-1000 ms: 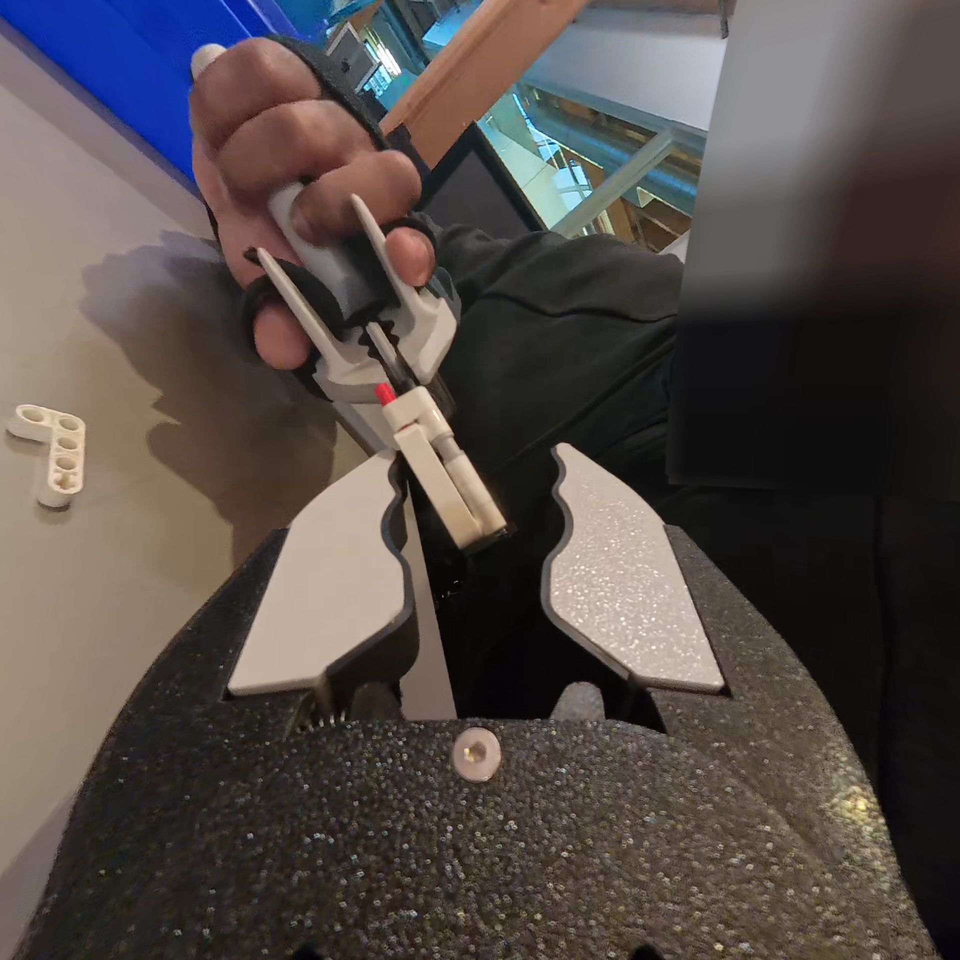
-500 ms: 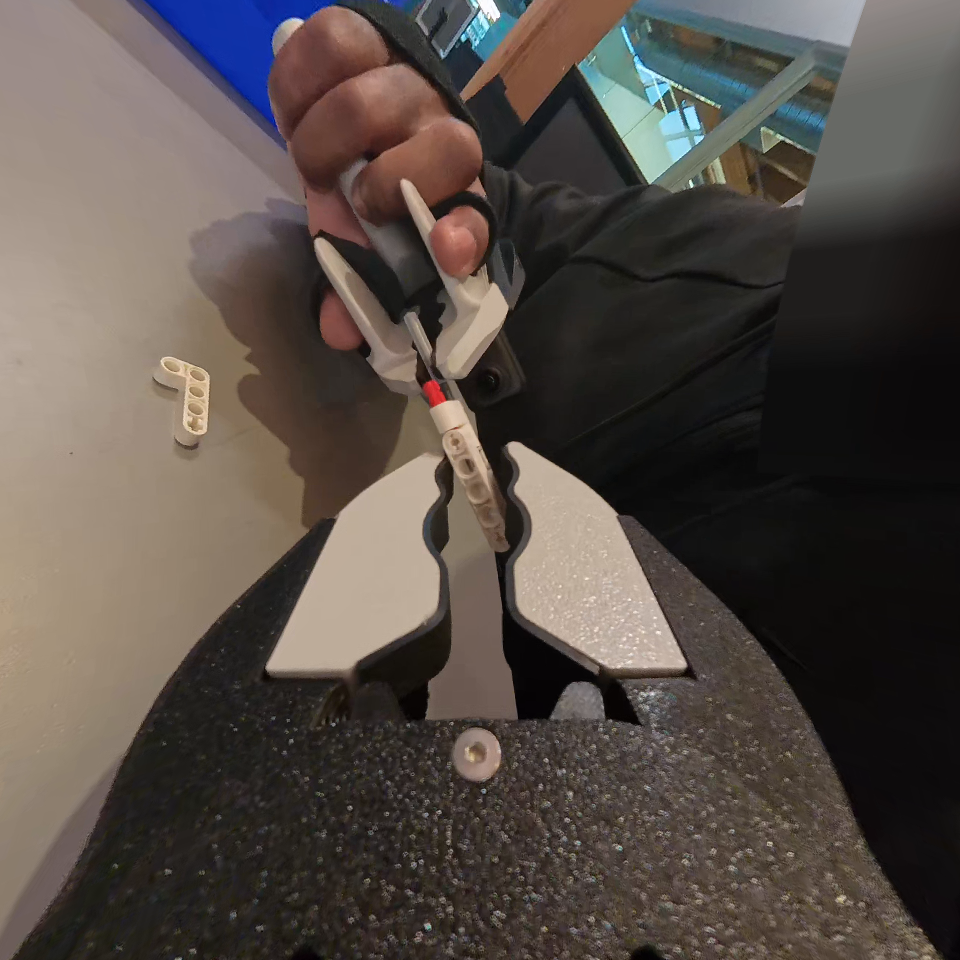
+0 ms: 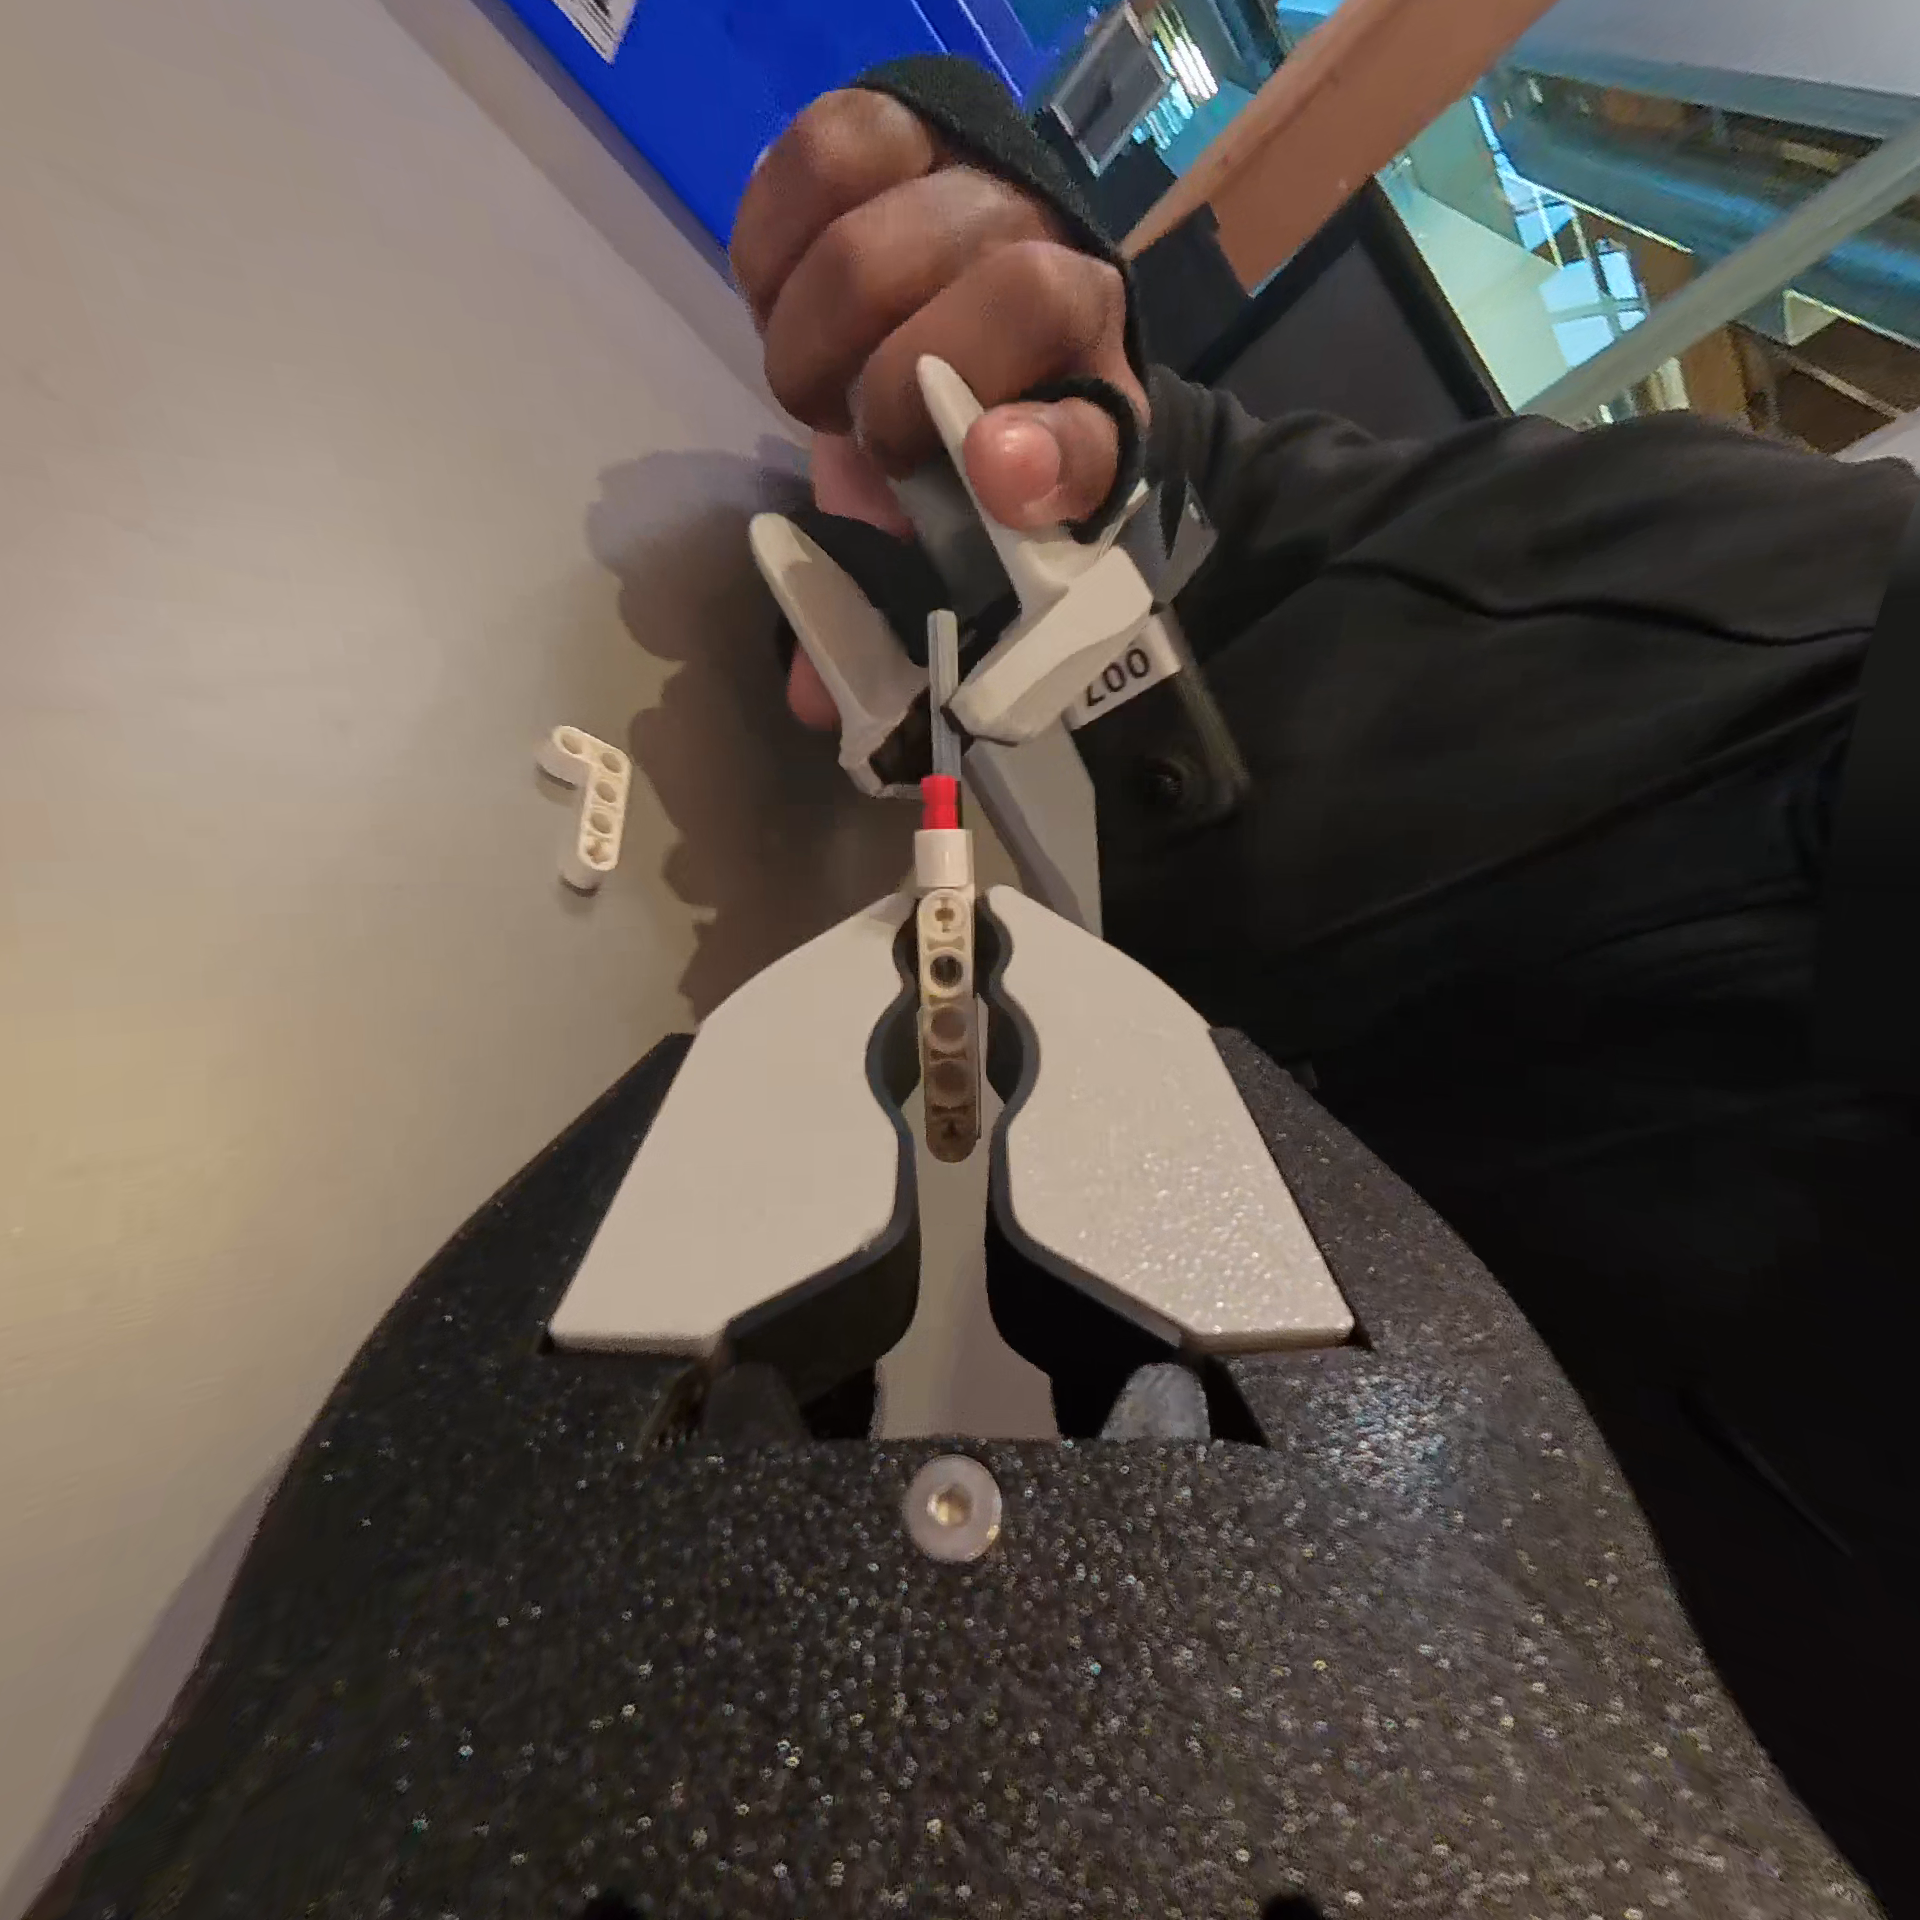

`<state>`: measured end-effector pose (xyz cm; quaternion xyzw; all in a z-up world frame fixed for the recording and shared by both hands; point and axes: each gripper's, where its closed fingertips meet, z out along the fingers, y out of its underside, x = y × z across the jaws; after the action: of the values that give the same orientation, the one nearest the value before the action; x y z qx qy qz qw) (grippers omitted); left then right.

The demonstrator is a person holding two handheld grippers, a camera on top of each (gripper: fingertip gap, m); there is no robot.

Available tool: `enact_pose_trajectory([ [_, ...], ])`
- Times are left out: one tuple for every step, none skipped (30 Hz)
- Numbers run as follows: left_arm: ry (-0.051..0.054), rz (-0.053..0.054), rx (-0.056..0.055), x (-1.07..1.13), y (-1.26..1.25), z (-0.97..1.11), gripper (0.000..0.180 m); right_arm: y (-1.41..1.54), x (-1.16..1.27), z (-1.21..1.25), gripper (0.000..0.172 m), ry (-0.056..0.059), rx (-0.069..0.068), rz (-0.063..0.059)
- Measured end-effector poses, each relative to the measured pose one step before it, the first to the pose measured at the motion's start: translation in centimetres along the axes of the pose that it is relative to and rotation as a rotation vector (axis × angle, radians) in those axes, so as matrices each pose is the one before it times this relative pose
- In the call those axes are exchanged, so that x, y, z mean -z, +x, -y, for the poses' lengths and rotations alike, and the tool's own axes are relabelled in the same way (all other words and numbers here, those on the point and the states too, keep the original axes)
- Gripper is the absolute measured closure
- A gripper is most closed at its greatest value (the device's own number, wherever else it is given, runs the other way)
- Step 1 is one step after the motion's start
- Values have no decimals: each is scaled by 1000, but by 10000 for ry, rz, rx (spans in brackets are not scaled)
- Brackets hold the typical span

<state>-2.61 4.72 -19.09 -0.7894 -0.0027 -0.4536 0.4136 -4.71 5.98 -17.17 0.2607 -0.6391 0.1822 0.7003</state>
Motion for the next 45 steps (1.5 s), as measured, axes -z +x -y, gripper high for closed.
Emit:
enact_pose_trajectory([
  [104, 203, -46, 109, -235, 107, 173, -131, 73, -291, 158, -95, -348, 202],
  [98, 248, -44, 120, -299, 89, 173, -201, 95, -350, 155, -108, -392, 247],
  [69, 303, -66, 134, -361, 42, 173, -231, 113, -401, 152, -121, -481, 286],
  [72, 292, -70, 151, -332, 31, 173, -125, 103, -465, 151, -122, -577, 244],
  [65, 255, -36, 161, -308, 21, 173, -164, 84, -459, 150, -97, -667, 319],
  [85, 237, -36, 162, -283, 36, 173, -190, 20, -538, 149, -145, -754, 392],
  [141, 118, -39, 183, -109, 115, 173, -199, -41, -576, 149, -167, -819, 465],
  [129, 120, 12, 183, -132, 101, 173, -127, -54, -443, 149, -90, -811, 422],
  [76, 129, 44, 159, -191, 25, 173, -1, -17, -232, 149, 26, -721, 331],
  [100, 98, 49, 153, -146, 76, 173, 34, -12, -121, 149, 81, -613, 260],
  [144, 124, 52, 150, -170, 143, 173, -79, -94, -262, 149, -64, -578, 324],
  [137, 154, 96, 137, -227, 130, 173, -165, -165, -388, 149, -178, -539, 349],
  [133, 134, 123, 114, -209, 119, 173, -187, -161, -321, 149, -148, -465, 315],
  [172, 106, 122, 124, -156, 167, 173, -202, -174, -335, 149, -183, -407, 281],
  [208, 121, 158, 119, -179, 204, 173, -218, -155, -290, 149, -176, -322, 246],
  [217, 105, 226, 109, -192, 213, 173, -311, -120, -178, 149, -133, -219, 278],
  [223, 41, 230, 107, -101, 223, 173, -321, -70, -96, 149, -83, -134, 238],
  [241, 34, 207, 103, -96, 253, 173, -278, -45, -55, 149, -53, -66, 192],
  [199, 46, 162, 100, -98, 201, 173, -263, -45, -142, 149, -108, -39, 196],
  [119, 80, 113, 77, -142, 112, 173, -212, -37, -162, 149, -115, -41, 179],
  [92, 76, 59, 63, -144, 88, 173, -152, -24, -122, 149, -52, -73, 150],
  [93, 72, 42, 56, -140, 125, 173, -169, -47, -133, 149, -48, -108, 189],
  [131, 27, 56, 69, -91, 165, 173, -75, -69, -177, 149, -61, -62, 109],
  [103, -32, 80, 79, -41, 153, 173, 97, -108, -189, 149, -74, 9, -33],
  [128, -40, 91, 114, -32, 180, 173, 114, -140, -266, 149, -130, 44, -63],
  [169, -60, 107, 146, -18, 244, 173, 108, -153, -196, 150, -105, 34, -58],
  [164, -173, 133, 155, 108, 246, 173, 210, -113, -79, 150, -42, 10, -121],
  [132, -231, 180, 161, 169, 203, 173, 275, -146, -121, 150, -93, 19, -161],
  [114, -203, 193, 155, 123, 176, 173, 311, -150, -151, 151, -126, 68, -204],
  [160, -220, 114, 158, 179, 258, 173, 220, -123, -81, 150, -69, 42, -145],
  [170, -220, 69, 172, 213, 262, 173, 131, -111, -29, 150, -38, -72, -49],
  [80, -164, 53, 126, 157, 122, 173, 92, -77, 62, 150, 6, -190, 13],
  [60, -144, -11, 88, 170, 76, 173, 221, -34, 197, 150, 84, -256, -45],
  [110, -158, -82, 65, 243, 135, 173, 251, -2, 385, 150, 167, -328, -44],
  [113, -178, -113, 26, 298, 127, 173, 240, 1, 559, 150, 226, -458, 10],
  [49, -154, -123, -28, 280, 26, 173, 139, -16, 787, 150, 329, -607, 108],
  [49, -145, -162, -60, 277, 31, 173, 11, -15, 1092, 150, 483, -746, 215],
  [58, -132, -204, -81, 278, 49, 173, -51, -43, 1130, 150, 505, -829, 265],
  [18, -74, -229, -87, 221, 6, 173, -125, -89, 1066, 150, 469, -824, 323],
  [-25, -9, -241, -92, 152, -59, 173, -231, -86, 1006, 150, 484, -808, 382],
  [-60, 22, -239, -115, 114, -112, 173, -224, -109, 908, 150, 469, -801, 377],
  [-79, 7, -223, -100, 132, -144, 173, -233, -127, 757, 150, 420, -736, 367],
  [-81, -4, -189, -100, 127, -152, 173, -196, -132, 555, 150, 338, -621, 318],
  [-76, -10, -147, -75, 115, -132, 173, -171, -123, 380, 150, 252, -483, 274],
  [-55, -27, -120, -60, 122, -110, 173, -167, -100, 277, 152, 211, -372, 250],
])
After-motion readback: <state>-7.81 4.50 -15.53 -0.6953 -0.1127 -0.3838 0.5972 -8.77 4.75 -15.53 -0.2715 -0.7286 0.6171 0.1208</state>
